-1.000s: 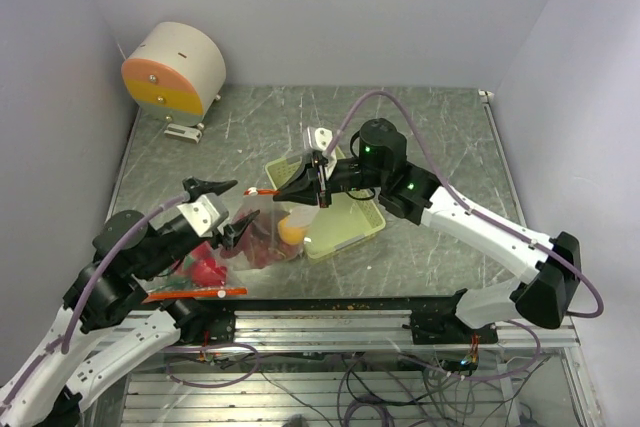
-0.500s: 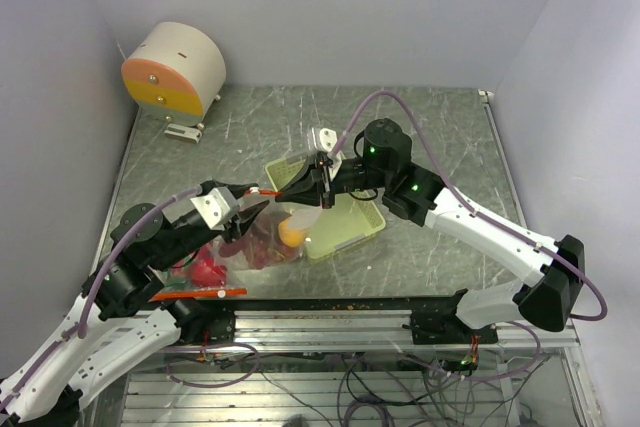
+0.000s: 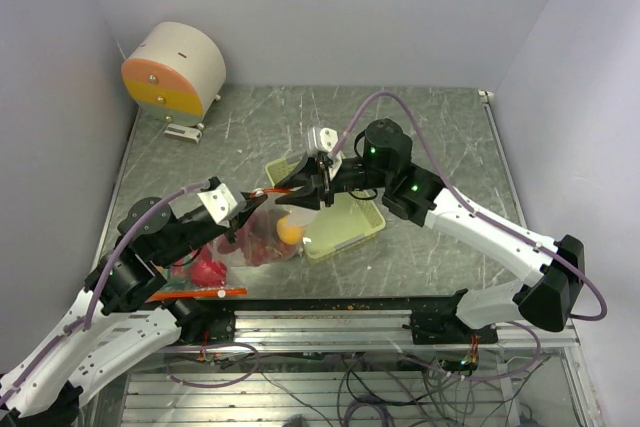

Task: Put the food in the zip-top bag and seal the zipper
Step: Zip the zipper food storage bag at the center of the board.

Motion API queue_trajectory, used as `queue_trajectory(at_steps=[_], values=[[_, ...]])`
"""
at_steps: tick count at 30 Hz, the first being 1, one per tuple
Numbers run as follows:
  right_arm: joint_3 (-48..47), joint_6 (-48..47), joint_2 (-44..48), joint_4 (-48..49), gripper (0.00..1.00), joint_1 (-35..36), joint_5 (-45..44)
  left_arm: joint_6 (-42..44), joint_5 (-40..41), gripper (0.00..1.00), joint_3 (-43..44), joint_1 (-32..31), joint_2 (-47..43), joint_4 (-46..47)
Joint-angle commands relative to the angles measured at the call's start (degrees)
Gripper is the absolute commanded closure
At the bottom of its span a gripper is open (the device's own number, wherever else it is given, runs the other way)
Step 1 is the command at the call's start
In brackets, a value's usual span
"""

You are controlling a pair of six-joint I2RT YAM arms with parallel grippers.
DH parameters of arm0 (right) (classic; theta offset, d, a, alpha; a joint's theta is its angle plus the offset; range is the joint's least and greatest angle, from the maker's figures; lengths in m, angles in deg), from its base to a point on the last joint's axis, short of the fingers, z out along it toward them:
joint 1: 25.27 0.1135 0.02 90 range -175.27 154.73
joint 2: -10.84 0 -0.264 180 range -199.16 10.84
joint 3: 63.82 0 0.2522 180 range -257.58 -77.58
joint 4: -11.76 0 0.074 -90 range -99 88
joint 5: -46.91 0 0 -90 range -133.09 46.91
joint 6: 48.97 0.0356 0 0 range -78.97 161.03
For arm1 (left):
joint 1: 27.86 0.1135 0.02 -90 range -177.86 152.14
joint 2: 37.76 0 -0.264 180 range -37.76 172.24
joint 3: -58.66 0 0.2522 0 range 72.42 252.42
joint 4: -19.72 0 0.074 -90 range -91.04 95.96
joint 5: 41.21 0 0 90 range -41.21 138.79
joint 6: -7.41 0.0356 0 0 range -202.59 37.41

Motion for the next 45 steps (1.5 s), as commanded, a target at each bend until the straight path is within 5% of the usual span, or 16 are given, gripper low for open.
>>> queue_trajectory(at_steps=[1,5,12,27,39,45], values=[[1.2,-2.1,2.3,3.8,0.62,0.1,-1.8,-0.2,1.2,0.93,3.7,0.0,-0.2,-2.4],[2.3,-4.0,4.5,6.9,0.42,0.0,-0.5,0.2,-0.1,0.93,5.9,-0.1,-0.5,-6.4],[-1.5,-5.7,1.5,8.9,0.39,0.1,8.7,-0.5,-4.3,0.93,5.3,0.0,-2.0,-6.9],[-9.6,6.4,-9.1,18.9,0.53,-0.2,23.9,-0.7,-5.8,0.93,5.0,0.0,-3.0,-8.3],[-10.6,19.3,-13.9,30.9,0.59,0.0,24.5,-0.5,-5.9,0.93,4.6,0.0,-3.2,-8.2],[-12.2,19.0,-15.6,29.6,0.6,0.1,23.0,-0.4,-6.1,0.93,4.7,0.0,-3.4,-8.3]])
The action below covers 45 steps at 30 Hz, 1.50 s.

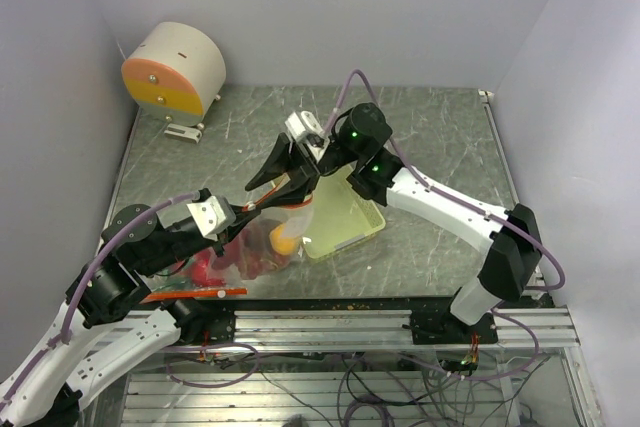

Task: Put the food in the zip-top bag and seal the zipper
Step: Zip the zipper food storage bag at the center of the board.

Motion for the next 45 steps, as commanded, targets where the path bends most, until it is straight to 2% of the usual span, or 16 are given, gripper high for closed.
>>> queue_trajectory(at_steps=[1,5,9,18,23,27,30,45], values=[[-2.5,2.3,-1.0,2.8,0.6,0.1,-0.1,0.2,-1.6,0.93,0.9,-0.1,-0.5,2.2],[-2.3,2.6,-1.1,3.7,0.63,0.3,0.9,0.4,-1.4,0.93,1.0,-0.1,-0.3,2.0],[-3.1,-0.1,-1.4,-0.4,0.67,1.0,1.3,0.3,-1.4,0.93,0.9,-0.1,-0.2,2.2],[-2.3,-2.3,-1.0,-2.5,0.62,1.6,0.8,0.1,-1.3,0.93,1.0,0.0,-0.1,2.4],[-2.3,-2.4,-1.0,-3.1,0.74,1.6,0.4,0.2,-1.2,0.93,0.7,-0.1,-0.3,2.5],[-3.5,-3.0,-2.0,-5.3,0.94,1.6,0.4,0.1,-1.2,0.93,0.7,-0.1,-0.4,2.4],[-3.2,-3.2,-2.2,-5.6,0.99,1.6,0.5,0.1,-0.8,0.93,0.8,0.0,-0.8,2.3],[-0.6,-4.6,-2.4,-9.1,1.0,-2.4,-0.6,0.3,1.6,0.93,3.9,0.0,-5.5,0.0]])
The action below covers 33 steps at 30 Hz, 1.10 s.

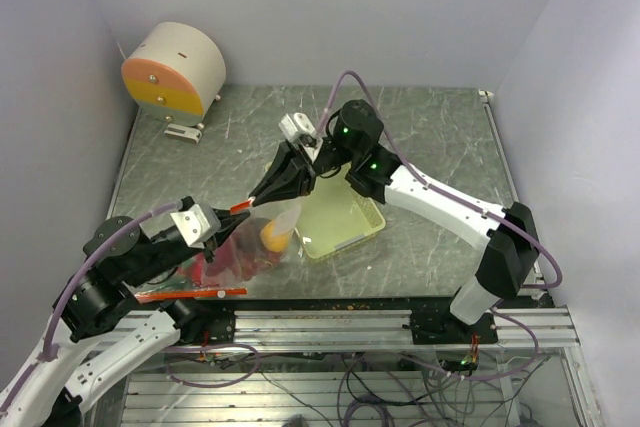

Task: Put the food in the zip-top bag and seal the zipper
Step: Zip the zipper food storage bag at the center of the board.

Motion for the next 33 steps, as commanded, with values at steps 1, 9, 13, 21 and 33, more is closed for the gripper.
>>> queue_trajectory(at_steps=[1,9,13,21,33], values=[[1.4,-0.6,-1.0,-1.6,1.0,-2.8,-0.7,0.3,0.3,0.93,3.7,-0.1,-1.6,1.9],[4.3,1.6,-1.0,2.1,1.0,-7.6,2.4,1.1,1.0,0.93,6.7,0.0,-2.3,-0.9],[5.3,-0.1,-1.0,0.9,1.0,-9.7,4.2,1.6,1.9,0.93,8.1,0.0,-3.2,-2.3],[7.1,-0.5,-1.3,1.7,1.0,-12.3,5.3,2.2,3.8,0.93,10.2,-0.5,-3.6,-4.3],[9.0,-2.5,-4.1,-1.2,1.0,-17.7,4.7,2.2,6.5,0.93,11.1,-2.4,-4.9,-5.2]])
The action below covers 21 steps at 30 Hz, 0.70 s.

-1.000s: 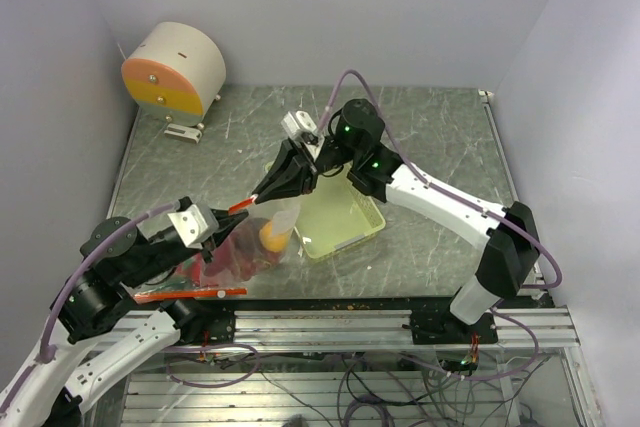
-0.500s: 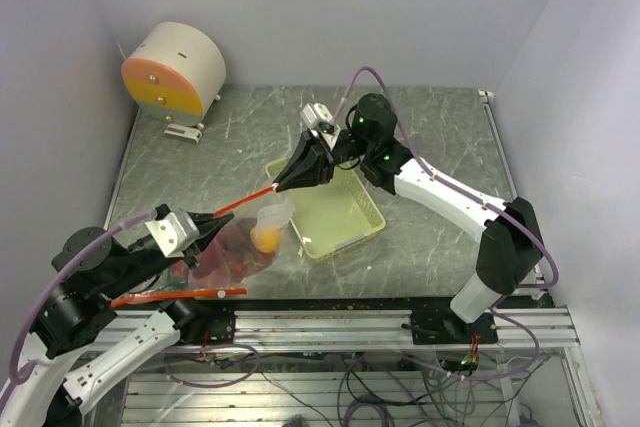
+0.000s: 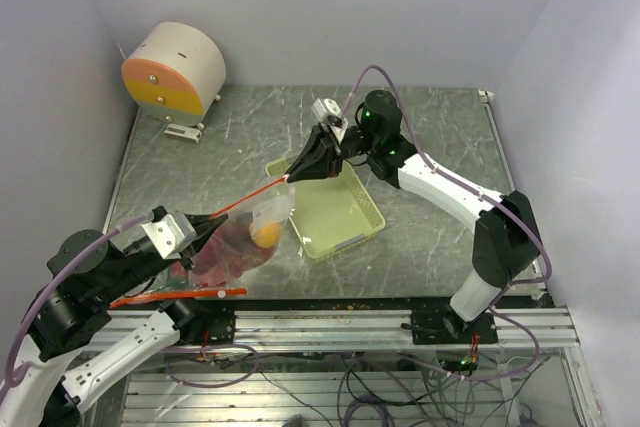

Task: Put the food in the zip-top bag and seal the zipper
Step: Zip the zipper food storage bag at the center of the board.

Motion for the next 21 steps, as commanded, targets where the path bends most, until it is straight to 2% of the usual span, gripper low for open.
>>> queue_trajectory(at_steps=[1,5,12,13,14,17,19,21], values=[[1.9,-1.0,-2.7,-1.4,1.0,-3.7,-1.6,0.2,1.5,0.93,4.0,-1.4,-2.3,3.6],[2.5,-2.0,-2.9,-2.3,1.0,-3.9,-1.7,0.4,3.1,0.93,4.6,-2.2,-2.4,2.9],[1.3,-9.1,-2.6,-12.4,1.0,-4.6,-6.9,0.2,6.4,0.93,2.8,-3.6,-3.9,3.6],[1.3,-9.2,-2.5,-13.2,0.97,-4.7,-8.3,0.1,6.9,0.93,2.6,-3.8,-4.1,3.7],[1.6,-9.0,-2.2,-13.4,0.87,-4.9,-9.5,-0.1,7.4,0.93,2.3,-3.9,-4.2,3.8],[3.7,-5.7,-0.6,-9.1,0.42,-4.9,-13.3,-0.5,9.2,0.93,1.0,-4.3,-4.5,4.9],[5.4,-2.7,0.6,-5.5,0.02,-4.9,-15.0,-1.0,10.4,0.93,-0.3,-4.3,-4.0,6.1],[5.4,-0.4,1.6,-4.5,0.0,-4.9,-16.9,-1.6,12.2,0.93,-1.6,-4.4,-3.3,7.8]])
